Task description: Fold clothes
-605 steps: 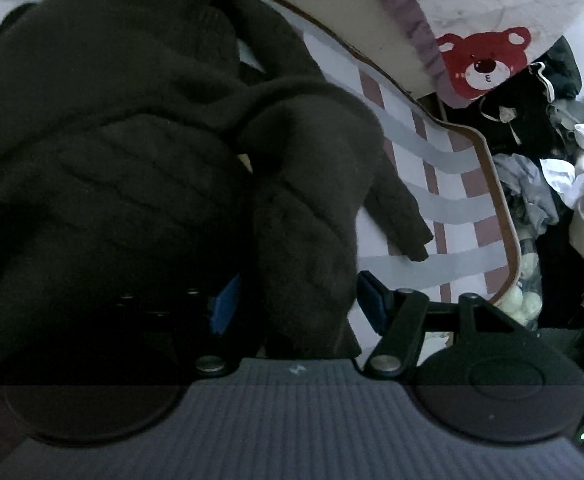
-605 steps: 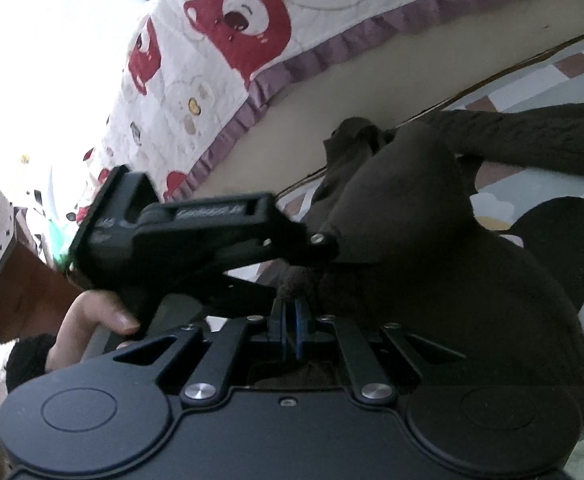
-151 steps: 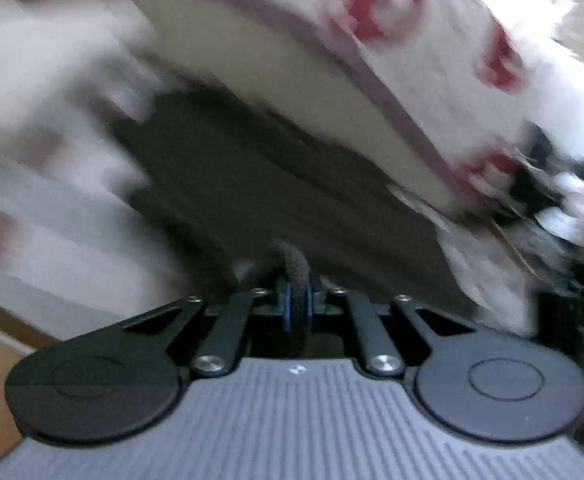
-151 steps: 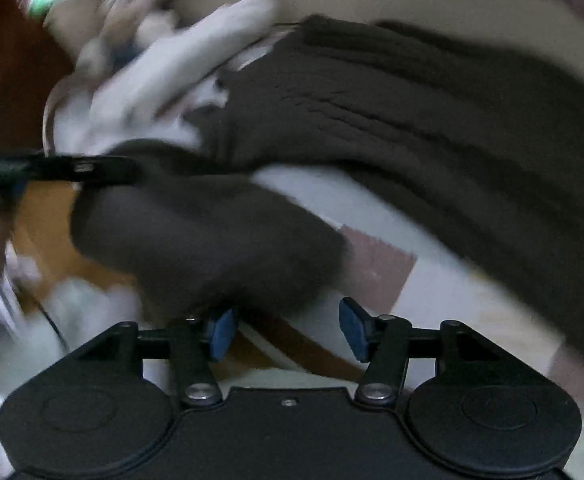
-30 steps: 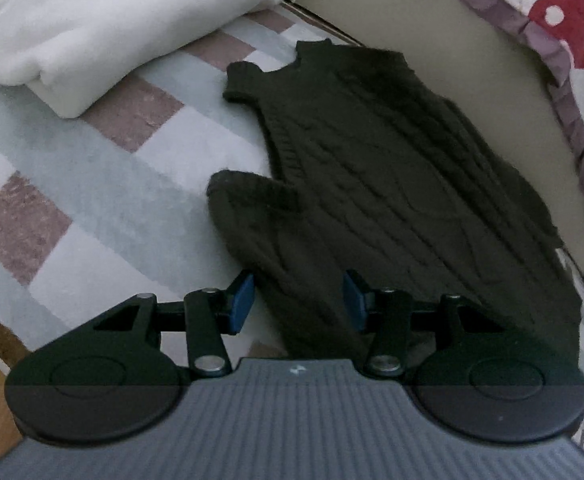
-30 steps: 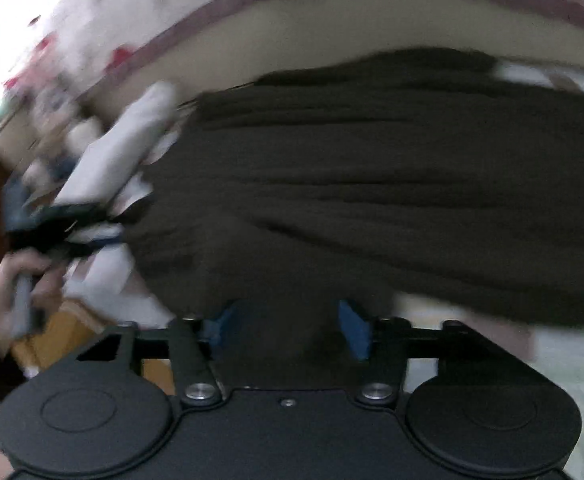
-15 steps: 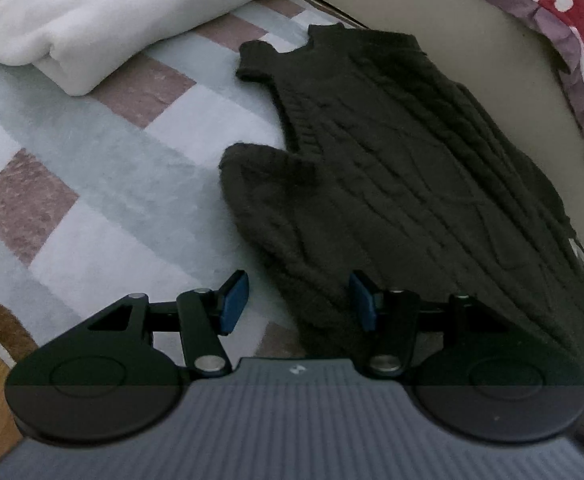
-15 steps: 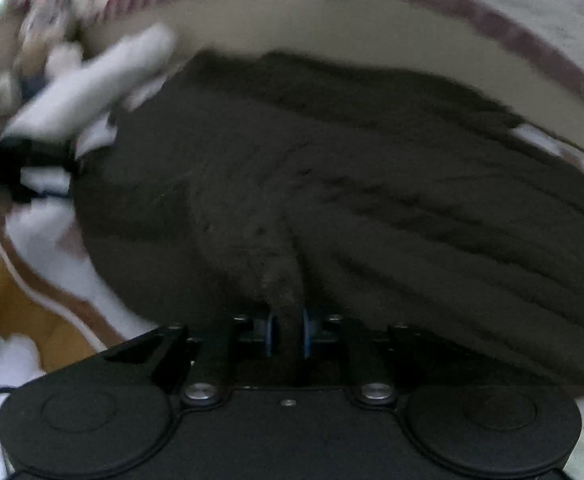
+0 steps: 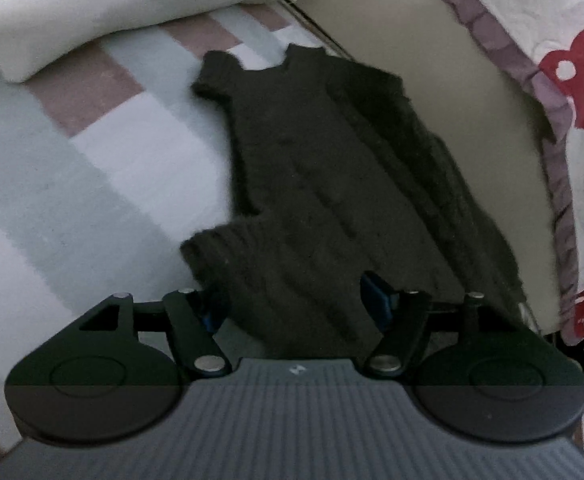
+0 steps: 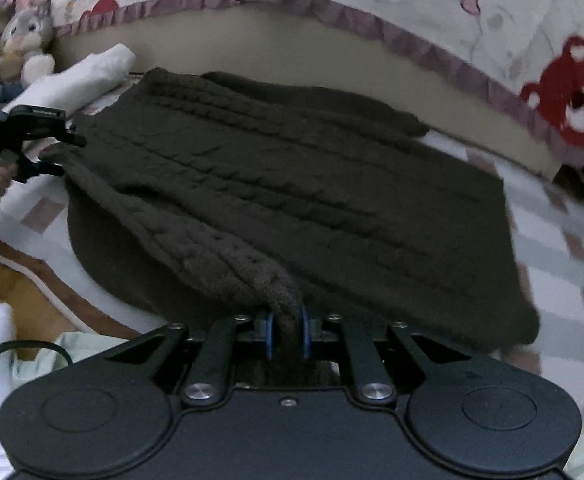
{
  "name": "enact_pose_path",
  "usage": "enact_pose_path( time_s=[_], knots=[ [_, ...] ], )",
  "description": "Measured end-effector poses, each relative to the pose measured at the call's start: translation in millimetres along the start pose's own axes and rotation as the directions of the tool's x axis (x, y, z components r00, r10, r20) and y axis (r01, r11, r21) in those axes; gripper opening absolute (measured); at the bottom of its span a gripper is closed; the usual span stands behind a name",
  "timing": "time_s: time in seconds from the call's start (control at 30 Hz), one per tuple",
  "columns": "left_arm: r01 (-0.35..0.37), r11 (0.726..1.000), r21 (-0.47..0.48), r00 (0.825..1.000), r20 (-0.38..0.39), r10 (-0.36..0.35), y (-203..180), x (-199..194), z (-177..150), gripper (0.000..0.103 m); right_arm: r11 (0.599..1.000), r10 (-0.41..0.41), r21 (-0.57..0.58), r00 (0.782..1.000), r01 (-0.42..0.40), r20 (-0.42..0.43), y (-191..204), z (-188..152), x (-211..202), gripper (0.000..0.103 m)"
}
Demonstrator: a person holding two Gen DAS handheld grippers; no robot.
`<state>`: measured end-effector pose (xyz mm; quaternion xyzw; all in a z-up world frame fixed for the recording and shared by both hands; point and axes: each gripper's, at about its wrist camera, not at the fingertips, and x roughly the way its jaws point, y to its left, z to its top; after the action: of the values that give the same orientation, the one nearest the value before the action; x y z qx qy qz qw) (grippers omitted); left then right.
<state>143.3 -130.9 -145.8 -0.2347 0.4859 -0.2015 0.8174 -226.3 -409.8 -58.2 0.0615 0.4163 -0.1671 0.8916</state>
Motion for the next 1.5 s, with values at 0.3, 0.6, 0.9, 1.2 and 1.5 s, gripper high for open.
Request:
enact_pose_path(
  time_s=[0.3, 0.6, 0.9, 1.2, 1.5],
  knots=[
    [-0.121, 0.913, 0.39, 0.982, 0.184, 0.051, -48.1, -59.4, -29.2, 0.008, 0.997, 0.051, 0.056, 0.999, -0.049, -0.02, -24.2, -4.5, -5.3, 0.014],
    [-0.202, 0.893, 0.401, 0.973, 0.189, 0.136, -31.3, -136.3, -66.8, 0.005, 0.976, 0.214, -0.022, 0.977, -0.215, -0.016, -45.5, -4.4, -23.4, 0.015],
    [-0.257, 0.902, 0.346, 0.966, 0.107, 0.234, -15.6, -86.5, -65.6, 0.006, 0.957, 0.118, 0.271, 0.993, -0.106, -0.029, -132.8, -16.9, 8.6, 0.022],
    [-0.256, 0.912, 0.32, 0.966, 0.064, 0.249, -15.6, -80.3, -71.5, 0.006, 0.502, -0.033, 0.865, 0.999, 0.027, -0.012, -253.6, -60.3, 29.2, 0.062],
    [-0.239, 0.936, 0.26, 0.97, 0.011, 0.244, -12.5, -66.2, -65.3, 0.008, 0.474, -0.012, 0.88, 1.0, 0.031, -0.029, -260.4, -61.9, 65.7, 0.062]
  ],
)
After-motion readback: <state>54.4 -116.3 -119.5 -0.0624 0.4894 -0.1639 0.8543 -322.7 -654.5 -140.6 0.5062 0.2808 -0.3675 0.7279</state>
